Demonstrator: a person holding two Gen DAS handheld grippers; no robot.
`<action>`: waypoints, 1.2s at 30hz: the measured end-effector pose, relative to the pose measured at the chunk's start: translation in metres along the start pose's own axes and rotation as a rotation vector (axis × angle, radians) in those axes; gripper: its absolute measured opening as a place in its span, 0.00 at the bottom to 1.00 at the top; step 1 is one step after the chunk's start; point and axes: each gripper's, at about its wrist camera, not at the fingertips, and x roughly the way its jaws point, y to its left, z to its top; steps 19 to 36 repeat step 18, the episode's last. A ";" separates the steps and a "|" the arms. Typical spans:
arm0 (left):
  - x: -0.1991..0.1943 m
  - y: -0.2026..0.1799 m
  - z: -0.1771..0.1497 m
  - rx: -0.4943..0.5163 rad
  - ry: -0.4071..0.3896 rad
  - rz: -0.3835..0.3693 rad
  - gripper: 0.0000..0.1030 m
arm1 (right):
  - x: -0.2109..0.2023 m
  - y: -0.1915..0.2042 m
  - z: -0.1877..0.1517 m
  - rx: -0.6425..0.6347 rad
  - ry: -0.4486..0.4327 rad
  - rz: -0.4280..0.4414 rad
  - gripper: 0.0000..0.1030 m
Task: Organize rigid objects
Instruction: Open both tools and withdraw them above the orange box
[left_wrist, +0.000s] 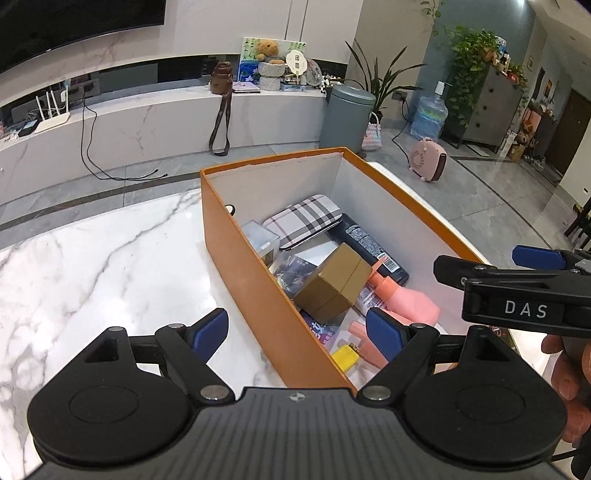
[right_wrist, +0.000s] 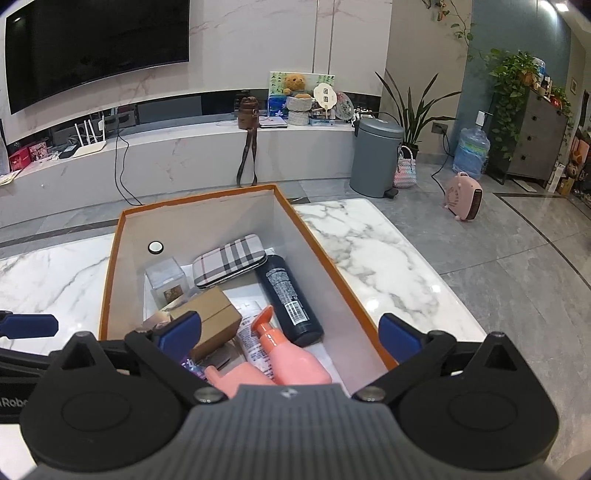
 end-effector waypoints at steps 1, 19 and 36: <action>0.000 0.000 0.000 0.000 0.002 0.000 0.96 | 0.001 0.000 0.000 -0.001 0.002 0.001 0.99; -0.002 -0.005 0.000 0.011 -0.015 -0.017 0.96 | 0.003 0.005 -0.002 -0.018 0.016 0.008 0.99; -0.002 -0.005 0.000 0.011 -0.015 -0.017 0.96 | 0.003 0.005 -0.002 -0.018 0.016 0.008 0.99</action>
